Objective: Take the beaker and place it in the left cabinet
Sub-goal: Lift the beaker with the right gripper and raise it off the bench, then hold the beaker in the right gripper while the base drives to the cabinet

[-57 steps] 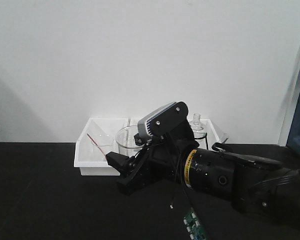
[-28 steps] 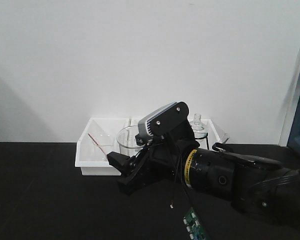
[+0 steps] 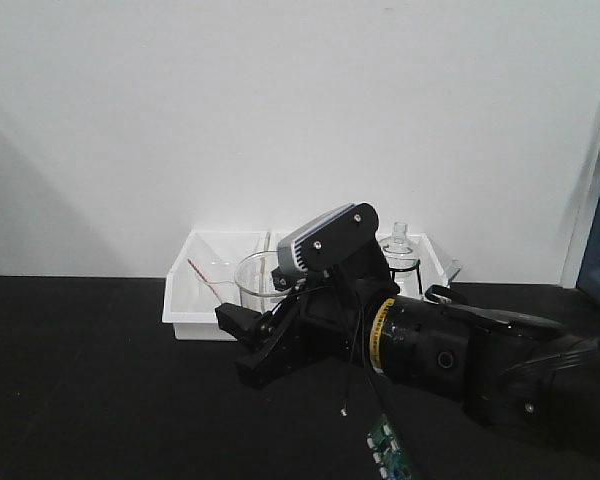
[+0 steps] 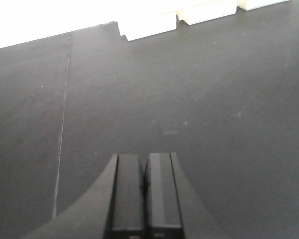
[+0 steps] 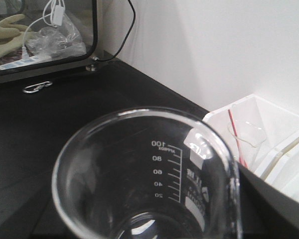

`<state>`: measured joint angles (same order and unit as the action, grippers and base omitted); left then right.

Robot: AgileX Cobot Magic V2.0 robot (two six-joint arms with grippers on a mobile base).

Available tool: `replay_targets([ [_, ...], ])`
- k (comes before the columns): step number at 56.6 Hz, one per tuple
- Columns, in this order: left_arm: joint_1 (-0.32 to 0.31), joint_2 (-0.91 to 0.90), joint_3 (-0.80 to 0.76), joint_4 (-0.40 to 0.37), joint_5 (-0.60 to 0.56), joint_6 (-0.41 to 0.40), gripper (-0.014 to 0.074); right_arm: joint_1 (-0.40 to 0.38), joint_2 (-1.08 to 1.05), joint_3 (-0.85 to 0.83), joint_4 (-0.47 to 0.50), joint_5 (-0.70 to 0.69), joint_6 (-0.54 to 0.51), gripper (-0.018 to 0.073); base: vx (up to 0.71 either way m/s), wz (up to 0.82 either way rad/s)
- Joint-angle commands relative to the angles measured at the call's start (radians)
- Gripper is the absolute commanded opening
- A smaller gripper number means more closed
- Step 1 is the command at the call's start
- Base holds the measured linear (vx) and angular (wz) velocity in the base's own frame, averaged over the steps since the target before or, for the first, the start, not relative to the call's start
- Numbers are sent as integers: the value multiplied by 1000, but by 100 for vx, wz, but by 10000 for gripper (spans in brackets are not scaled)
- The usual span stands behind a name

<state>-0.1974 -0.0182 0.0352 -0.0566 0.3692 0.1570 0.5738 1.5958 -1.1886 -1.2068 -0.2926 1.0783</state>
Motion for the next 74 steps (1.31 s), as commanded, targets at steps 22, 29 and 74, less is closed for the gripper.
replay_targets([
  [22,-6,-10,-19,-5,-82,-1,-6,-6,-45,-33,14,-30,0,100,-16,2],
  [29,-6,-10,-19,-5,-82,-1,-6,-6,-45,-33,14,-30,0,100,-19,7],
  [74,-6,-10,-19,-5,-82,-1,-6,-6,-45,-33,14,-30,0,100,-25,16],
])
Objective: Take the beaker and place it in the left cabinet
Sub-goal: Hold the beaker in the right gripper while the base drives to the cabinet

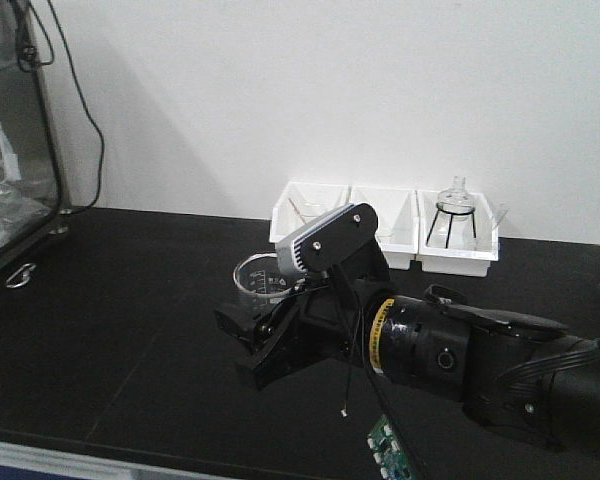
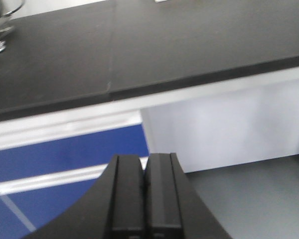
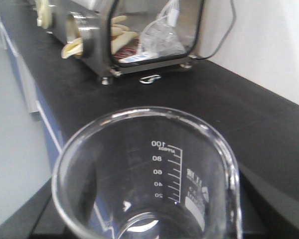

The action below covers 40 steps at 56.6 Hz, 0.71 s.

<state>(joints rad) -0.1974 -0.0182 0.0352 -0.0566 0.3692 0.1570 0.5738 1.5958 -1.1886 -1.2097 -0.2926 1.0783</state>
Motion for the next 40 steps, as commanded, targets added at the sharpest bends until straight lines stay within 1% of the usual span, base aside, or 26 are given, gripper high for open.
replay_targets([
  [1,-6,-10,-19,-5,-82,-1,-6,-6,-45,-33,17,-30,0,100,-24,34],
  [15,-6,-10,-19,-5,-82,-1,-6,-6,-45,-33,17,-30,0,100,-19,46],
  [40,-6,-10,-19,-5,-82,-1,-6,-6,-45,-33,17,-33,0,100,-14,68],
])
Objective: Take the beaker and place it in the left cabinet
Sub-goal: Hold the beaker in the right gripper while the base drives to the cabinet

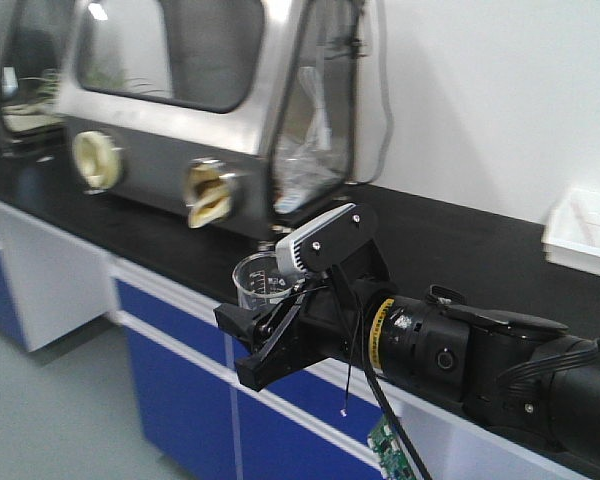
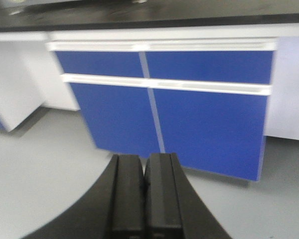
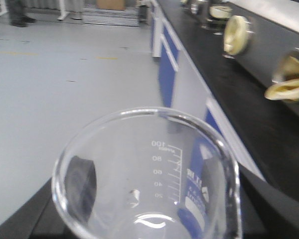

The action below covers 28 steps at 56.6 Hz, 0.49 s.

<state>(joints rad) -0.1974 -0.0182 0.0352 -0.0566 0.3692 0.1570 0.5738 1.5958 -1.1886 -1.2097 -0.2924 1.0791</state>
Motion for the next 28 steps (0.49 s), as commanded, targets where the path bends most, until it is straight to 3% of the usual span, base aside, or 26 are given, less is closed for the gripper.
replay_targets([
  [1,-6,-10,-19,-5,-82,-1,-6,-6,-45,-33,17,-33,-1,100,-10,64],
  [28,-6,-10,-19,-5,-82,-1,-6,-6,-45,-33,17,-33,-1,100,-3,58],
])
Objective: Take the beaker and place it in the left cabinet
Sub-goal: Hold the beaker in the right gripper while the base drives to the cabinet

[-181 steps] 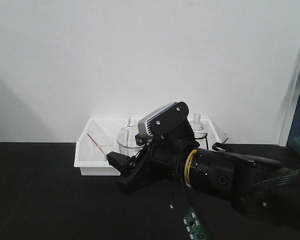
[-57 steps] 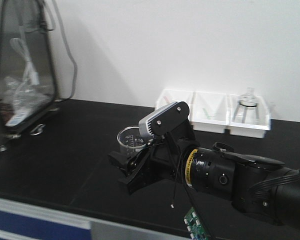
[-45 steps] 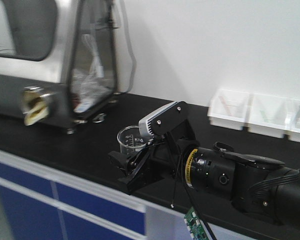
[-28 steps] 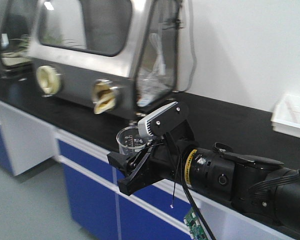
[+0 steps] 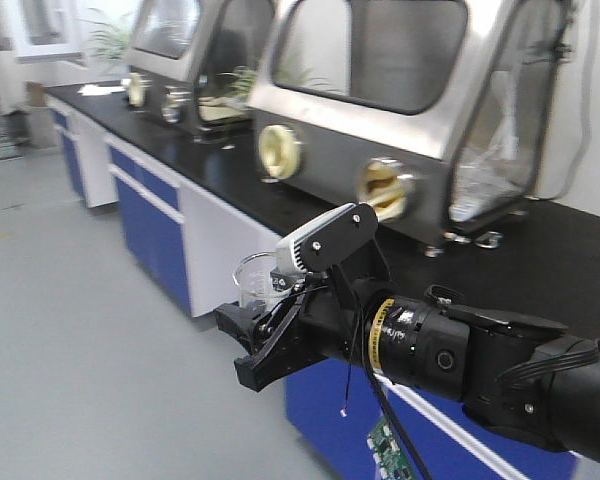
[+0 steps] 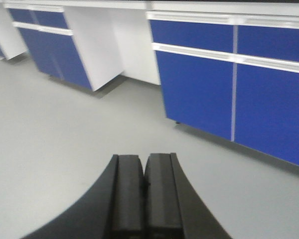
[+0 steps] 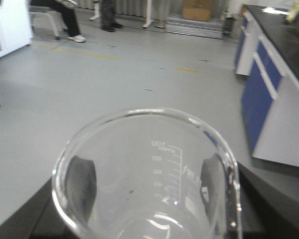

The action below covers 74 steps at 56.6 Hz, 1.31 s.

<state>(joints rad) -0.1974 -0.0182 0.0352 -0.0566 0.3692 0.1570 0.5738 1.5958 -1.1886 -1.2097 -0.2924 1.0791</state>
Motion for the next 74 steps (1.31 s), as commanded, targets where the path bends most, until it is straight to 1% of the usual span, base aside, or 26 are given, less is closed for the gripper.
replay_targets([
  [1,-6,-10,-19,-5,-82,-1,-6,-6,-45,-33,17,-33,-1,100,3,58],
  [25,-6,-10,-19,-5,-82,-1,-6,-6,-45,-33,17,-34,-1,100,8,52],
  [52,-6,-10,-19,-5,-82,-1,-6,-6,-45,-33,17,-34,-1,100,17,47],
  [74,-6,-10,-19,-5,-82,-1,-6,-6,-45,-33,17,-34,-1,100,30,25],
])
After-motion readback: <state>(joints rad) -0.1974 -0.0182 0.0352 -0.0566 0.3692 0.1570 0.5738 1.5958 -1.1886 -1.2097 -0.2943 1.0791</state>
